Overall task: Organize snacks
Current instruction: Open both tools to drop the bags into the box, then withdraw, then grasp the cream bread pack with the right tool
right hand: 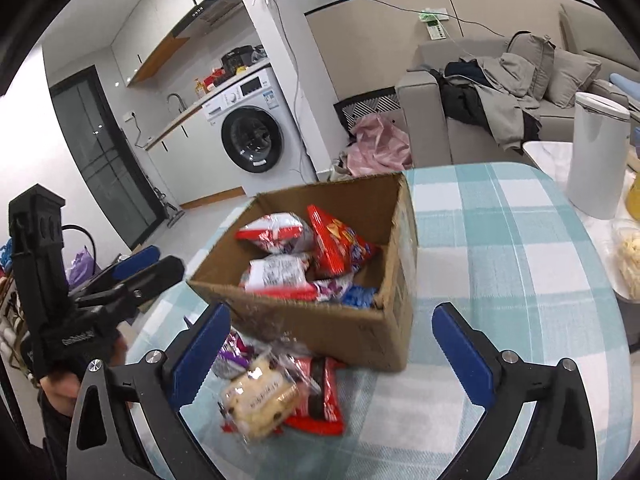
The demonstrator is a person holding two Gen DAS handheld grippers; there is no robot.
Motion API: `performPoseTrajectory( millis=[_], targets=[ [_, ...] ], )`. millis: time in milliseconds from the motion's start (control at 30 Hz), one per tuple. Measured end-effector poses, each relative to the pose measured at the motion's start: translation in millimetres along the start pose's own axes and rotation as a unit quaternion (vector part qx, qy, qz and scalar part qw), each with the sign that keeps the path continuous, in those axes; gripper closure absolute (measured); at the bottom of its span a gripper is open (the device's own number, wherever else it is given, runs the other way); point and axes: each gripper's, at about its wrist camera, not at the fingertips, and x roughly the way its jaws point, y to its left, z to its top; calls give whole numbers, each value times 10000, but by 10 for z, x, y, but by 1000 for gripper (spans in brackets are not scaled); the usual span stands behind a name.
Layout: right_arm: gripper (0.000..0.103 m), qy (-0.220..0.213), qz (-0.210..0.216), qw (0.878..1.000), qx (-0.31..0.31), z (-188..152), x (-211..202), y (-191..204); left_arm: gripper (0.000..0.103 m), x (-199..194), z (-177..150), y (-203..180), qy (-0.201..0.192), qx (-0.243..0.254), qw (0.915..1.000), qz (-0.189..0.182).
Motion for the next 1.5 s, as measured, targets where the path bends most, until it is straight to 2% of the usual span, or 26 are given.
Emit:
performPoseTrajectory(
  millis=[233,467,567,800,1233,1500],
  targets=[
    [0,222,-30,9997,13,-157,-46,22,1,-188,-273,67,114,-47,9999,27],
    [0,474,-120,9988,-103,-265,60,103,0,-139,-421,156,343,-118,9993,107],
    [0,640,-287,9973,-198,-310,161,123,1,-81,-470,159,457,-138,9988,118],
    [0,968,-337,9942,-333,-428,362,197,1,43,-509,179,604,-95,9980,186],
    [0,1455,-159,9846,-952,-709,673,603,0,155,-586,240,802,-60,9965,246],
    [0,1437,-153,9840,-1043,-790,756,695,0,207,-592,299,857,-144,9960,215]
  ],
)
